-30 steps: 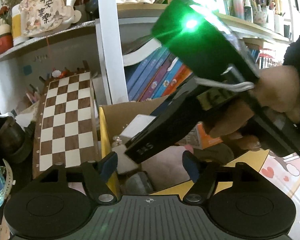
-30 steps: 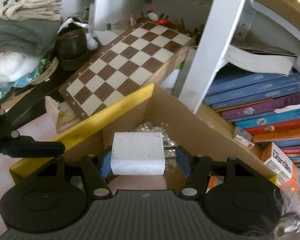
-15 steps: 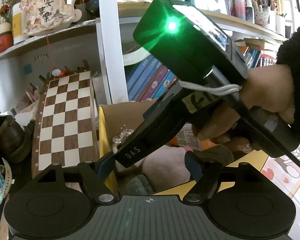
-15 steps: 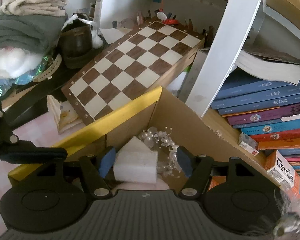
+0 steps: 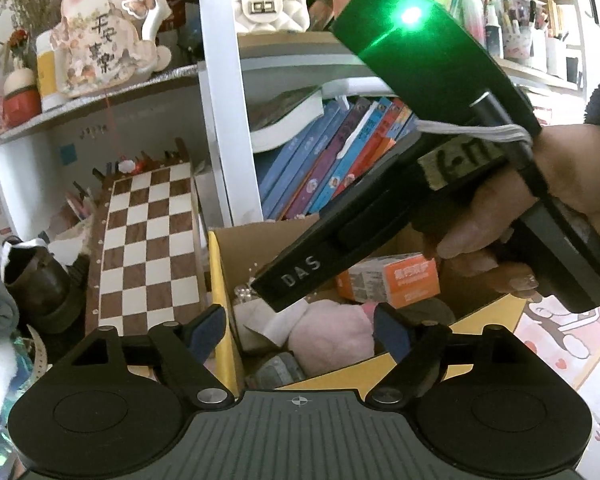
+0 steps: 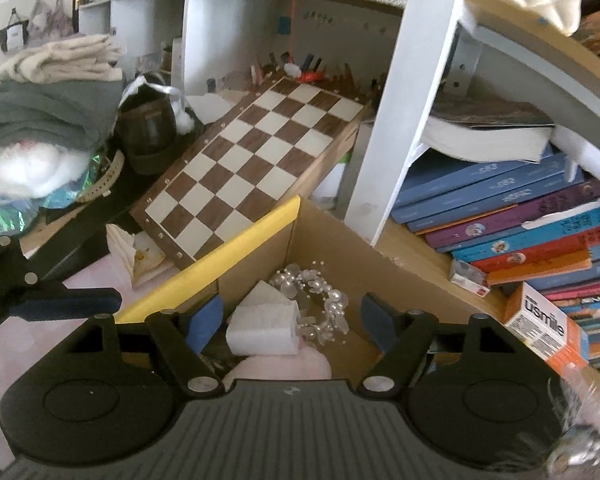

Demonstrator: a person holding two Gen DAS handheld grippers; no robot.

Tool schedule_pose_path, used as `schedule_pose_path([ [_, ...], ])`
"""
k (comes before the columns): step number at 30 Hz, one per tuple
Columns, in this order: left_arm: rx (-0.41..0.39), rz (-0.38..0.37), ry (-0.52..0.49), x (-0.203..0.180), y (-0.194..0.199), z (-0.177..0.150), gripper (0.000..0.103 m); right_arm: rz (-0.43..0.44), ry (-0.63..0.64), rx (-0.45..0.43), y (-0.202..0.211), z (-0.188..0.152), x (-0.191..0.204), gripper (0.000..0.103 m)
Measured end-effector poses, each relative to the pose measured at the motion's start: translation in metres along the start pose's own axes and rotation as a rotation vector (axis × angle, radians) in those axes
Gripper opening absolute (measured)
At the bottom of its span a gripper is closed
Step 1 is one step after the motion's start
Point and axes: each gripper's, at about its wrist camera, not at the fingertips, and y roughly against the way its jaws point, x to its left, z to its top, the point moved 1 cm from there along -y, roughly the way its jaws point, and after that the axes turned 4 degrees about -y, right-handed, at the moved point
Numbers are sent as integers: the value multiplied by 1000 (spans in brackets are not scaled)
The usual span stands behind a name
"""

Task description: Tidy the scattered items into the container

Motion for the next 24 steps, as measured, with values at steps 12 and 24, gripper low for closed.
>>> schedule_pose_path([
  [12, 2, -18, 30, -11, 34, -8, 83, -42, -59, -61, 62, -19, 3, 76],
  [24, 37, -16, 110, -18, 60, -17, 84, -158, -191, -84, 125, -87, -11, 77],
])
